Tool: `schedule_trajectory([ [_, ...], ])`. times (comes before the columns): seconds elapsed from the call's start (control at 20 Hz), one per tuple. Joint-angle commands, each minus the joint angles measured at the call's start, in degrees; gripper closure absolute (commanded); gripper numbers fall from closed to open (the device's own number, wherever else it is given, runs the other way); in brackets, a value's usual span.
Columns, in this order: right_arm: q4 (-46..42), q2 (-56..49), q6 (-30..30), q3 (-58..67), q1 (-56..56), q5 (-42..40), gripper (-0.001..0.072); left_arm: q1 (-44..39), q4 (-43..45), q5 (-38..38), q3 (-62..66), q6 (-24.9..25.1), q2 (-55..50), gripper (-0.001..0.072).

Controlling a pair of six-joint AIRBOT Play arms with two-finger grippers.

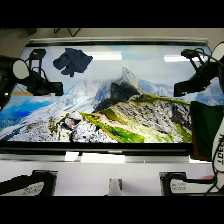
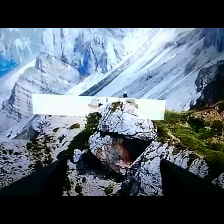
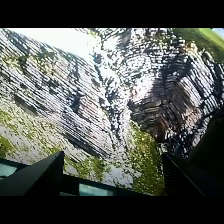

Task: Fold the shirts.

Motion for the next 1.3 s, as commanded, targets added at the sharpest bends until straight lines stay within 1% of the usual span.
schedule_trajectory([
  [0.0,0.0,0.0,0.0,0.1,0.0,0.0,0.0070,0.0,0.0,0.0,0.0,0.0,0.0,0.0007],
  [0.7,0.0,0.0,0.0,0.1,0.0,0.0,0.0070,0.0,0.0,0.1,0.0,0.0,0.0,0.0008],
  [0.75,0.0,0.0,0.0,0.1,0.0,0.0,0.0070,0.0,0.0,1.9,0.0,-0.7,-0.1,0.0007],
  [0.9,0.0,0.0,0.0,0.1,0.0,-0.2,0.0070,0.0,0.0,12.1,-0.1,-1.1,-0.6,0.0007],
  [1.05,0.0,0.0,0.0,0.1,0.0,-0.7,0.0071,0.0,-2.4,20.7,-0.1,-1.7,-0.7,0.0011],
  [1.1,0.0,0.0,0.0,0.1,0.0,-1.8,0.0071,0.0,-2.3,24.9,0.0,-1.6,-1.1,0.0090],
  [1.15,0.0,0.0,0.1,0.1,0.0,-3.0,0.0071,0.3,-2.0,29.8,0.1,-1.5,-2.0,0.0114],
  [1.2,0.1,0.0,0.2,0.1,0.0,-3.6,0.0071,1.3,-2.2,32.9,1.1,-1.6,-3.8,0.0089],
  [1.25,0.4,0.0,0.3,0.1,0.1,-3.5,0.0071,3.0,-2.7,32.7,3.8,-2.1,-6.8,0.0083],
])
